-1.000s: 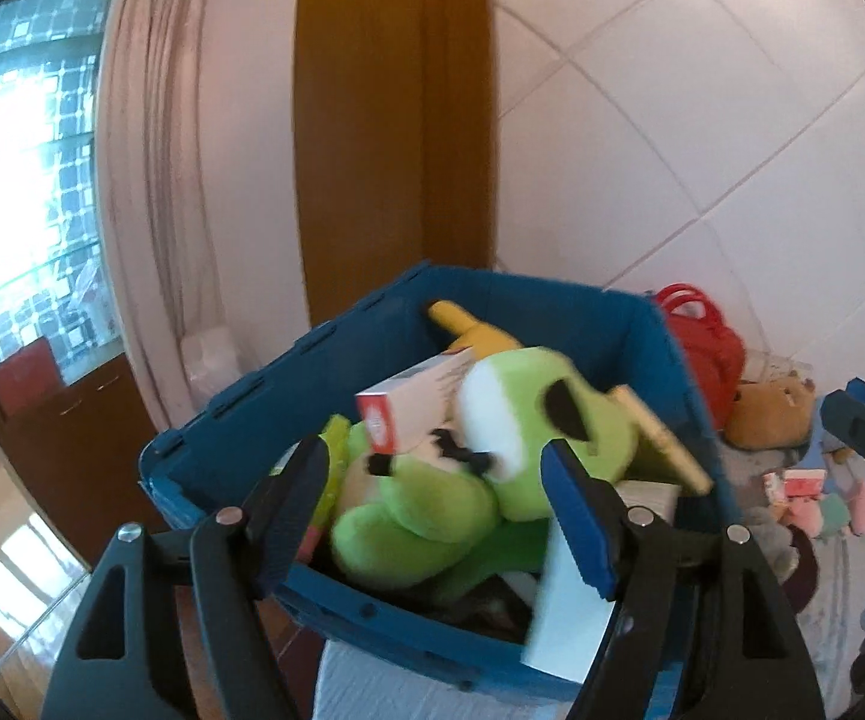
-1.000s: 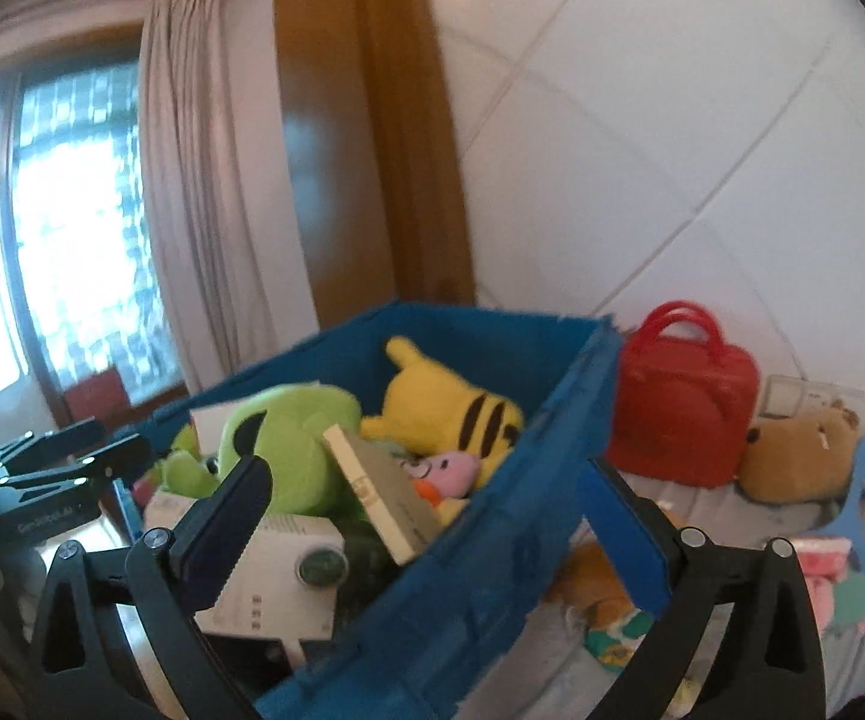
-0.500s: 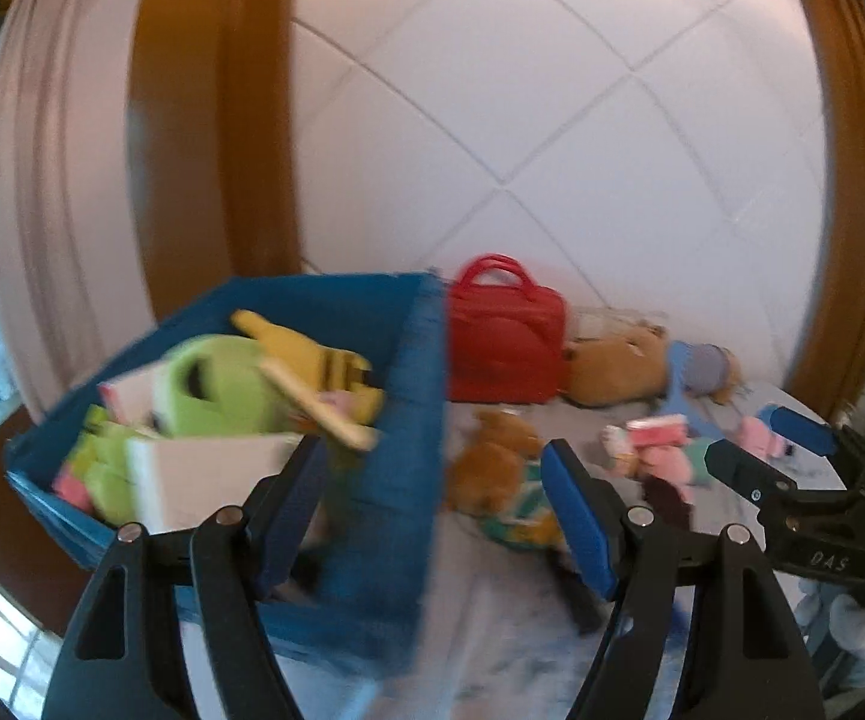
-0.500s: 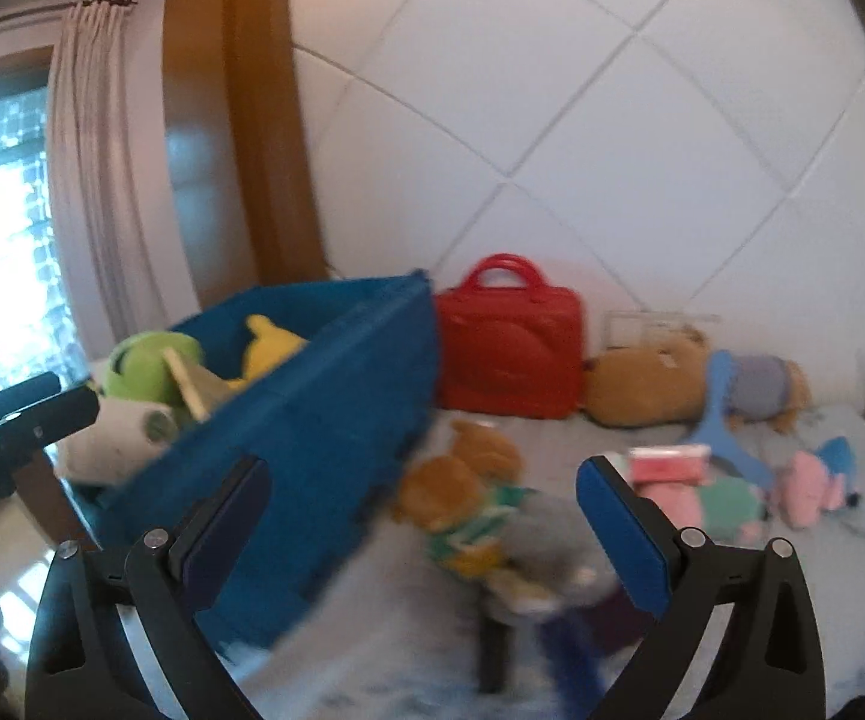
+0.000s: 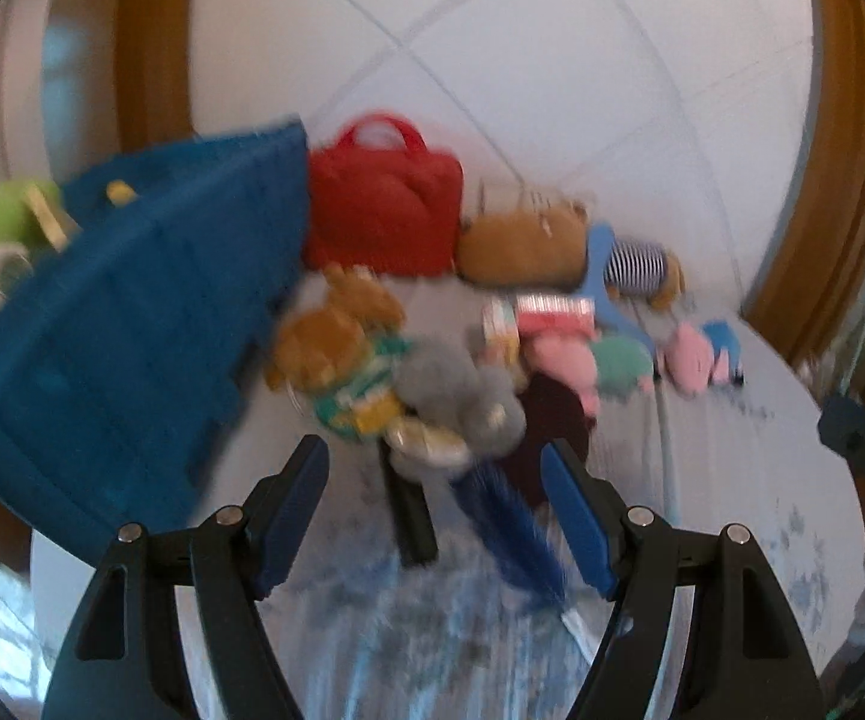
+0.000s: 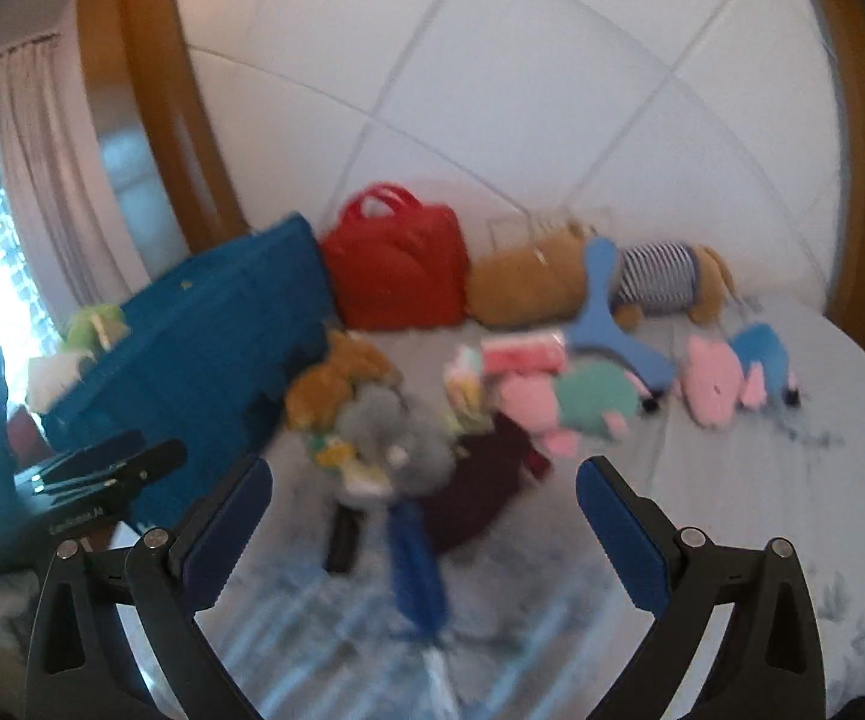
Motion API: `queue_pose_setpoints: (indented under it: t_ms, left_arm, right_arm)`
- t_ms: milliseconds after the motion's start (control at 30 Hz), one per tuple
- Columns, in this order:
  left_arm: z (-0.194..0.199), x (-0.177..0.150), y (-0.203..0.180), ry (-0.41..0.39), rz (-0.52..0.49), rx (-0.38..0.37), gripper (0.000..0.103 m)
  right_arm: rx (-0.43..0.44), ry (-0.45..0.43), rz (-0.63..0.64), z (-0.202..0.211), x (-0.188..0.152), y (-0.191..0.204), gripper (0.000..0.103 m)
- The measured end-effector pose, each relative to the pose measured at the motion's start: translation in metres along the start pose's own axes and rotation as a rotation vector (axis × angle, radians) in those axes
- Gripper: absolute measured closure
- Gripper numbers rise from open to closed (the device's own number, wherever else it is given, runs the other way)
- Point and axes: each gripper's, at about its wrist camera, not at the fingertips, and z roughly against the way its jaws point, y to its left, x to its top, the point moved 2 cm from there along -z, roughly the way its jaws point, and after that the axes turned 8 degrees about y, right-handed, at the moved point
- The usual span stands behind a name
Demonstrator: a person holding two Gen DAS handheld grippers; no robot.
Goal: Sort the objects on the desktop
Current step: 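Reach toward the grey plush with the left tool while the right tool reaches the maroon plush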
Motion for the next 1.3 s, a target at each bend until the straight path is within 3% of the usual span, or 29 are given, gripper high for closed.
queue_pose_setpoints:
  t_ms: [133,300,700,1133,1300]
  left_arm:
    - [-0.031,-0.013,-0.004,0.082,-0.009,0.013,0.030]
    - [-0.066,-0.024,-0.004,0.158,-0.018,0.026,0.030]
    - [-0.131,0.012,0.007,0.206,-0.008,-0.033,0.030]
    - [-0.210,0.056,-0.032,0.268,0.061,-0.015,0.030]
    - [-0.257,0.066,-0.042,0.316,0.055,0.070,0.030]
  right_arm:
    - [0.000,0.091,-0.044,-0.024,-0.026,-0.028,0.000]
    - [-0.047,0.142,-0.106,-0.053,-0.042,-0.045,0.000]
    - [-0.197,0.195,-0.170,-0.091,-0.020,-0.072,0.000]
    - [-0.158,0.280,-0.150,-0.159,0.026,-0.130,0.000]
    - [-0.104,0.303,-0.126,-0.191,0.037,-0.139,0.000]
